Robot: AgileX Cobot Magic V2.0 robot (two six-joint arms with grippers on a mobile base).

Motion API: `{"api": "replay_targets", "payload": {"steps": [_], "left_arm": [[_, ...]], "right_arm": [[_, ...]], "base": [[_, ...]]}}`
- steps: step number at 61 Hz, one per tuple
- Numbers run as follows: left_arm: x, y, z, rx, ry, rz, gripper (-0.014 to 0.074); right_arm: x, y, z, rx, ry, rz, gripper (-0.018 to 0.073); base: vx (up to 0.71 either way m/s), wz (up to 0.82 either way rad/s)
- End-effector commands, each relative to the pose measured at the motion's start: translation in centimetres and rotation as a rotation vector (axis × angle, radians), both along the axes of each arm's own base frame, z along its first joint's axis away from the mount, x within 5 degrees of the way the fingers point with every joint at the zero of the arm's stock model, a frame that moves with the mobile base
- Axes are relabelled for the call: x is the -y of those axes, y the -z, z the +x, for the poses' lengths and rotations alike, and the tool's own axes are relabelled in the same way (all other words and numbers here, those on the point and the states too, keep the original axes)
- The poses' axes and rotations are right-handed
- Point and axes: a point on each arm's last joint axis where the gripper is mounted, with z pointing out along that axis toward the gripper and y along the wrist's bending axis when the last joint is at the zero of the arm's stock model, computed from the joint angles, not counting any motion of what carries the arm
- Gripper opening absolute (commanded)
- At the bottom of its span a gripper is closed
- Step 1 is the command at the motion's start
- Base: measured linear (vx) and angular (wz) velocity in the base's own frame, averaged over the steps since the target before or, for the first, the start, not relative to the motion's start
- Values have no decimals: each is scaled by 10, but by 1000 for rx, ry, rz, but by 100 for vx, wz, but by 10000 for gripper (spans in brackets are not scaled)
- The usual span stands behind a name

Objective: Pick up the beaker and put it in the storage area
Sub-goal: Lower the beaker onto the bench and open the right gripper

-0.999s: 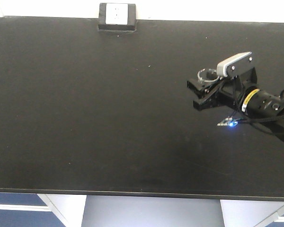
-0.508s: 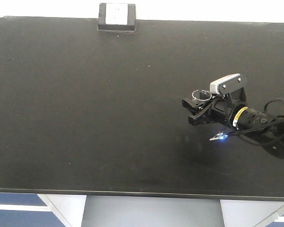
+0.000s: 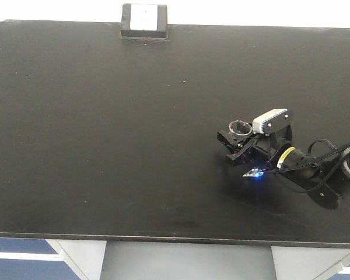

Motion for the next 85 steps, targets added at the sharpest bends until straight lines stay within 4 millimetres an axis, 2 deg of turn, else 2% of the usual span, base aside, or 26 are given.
{"api": "replay_targets", "payload": {"steps": [1, 18, 30, 43, 56, 63, 77, 85], "left_arm": [[2, -1, 0, 80, 19, -10, -8], [2, -1, 0, 80, 19, -10, -8], [2, -1, 0, 80, 19, -10, -8], [2, -1, 0, 80, 19, -10, -8], [2, -1, 0, 80, 19, -10, -8], [2, -1, 0, 80, 19, -10, -8], [2, -1, 0, 80, 19, -10, -8], [2, -1, 0, 80, 19, -10, -8]], "right_arm": [[-2, -31, 7, 238, -20, 51, 0], [-1, -26, 8, 253, -23, -2, 8], [-2, -24, 7, 249, -39, 2, 71], [-3, -27, 7, 275, -36, 33, 246], [-2, -28, 7, 276, -29, 40, 520], [-2, -28, 7, 274, -29, 43, 593], [-2, -30, 7, 212, -17, 76, 586], [1, -40, 8, 136, 6, -21, 575]], "base": [[0, 0], [0, 0], [0, 0], [0, 0], [0, 0], [0, 0], [0, 0], [0, 0]]}}
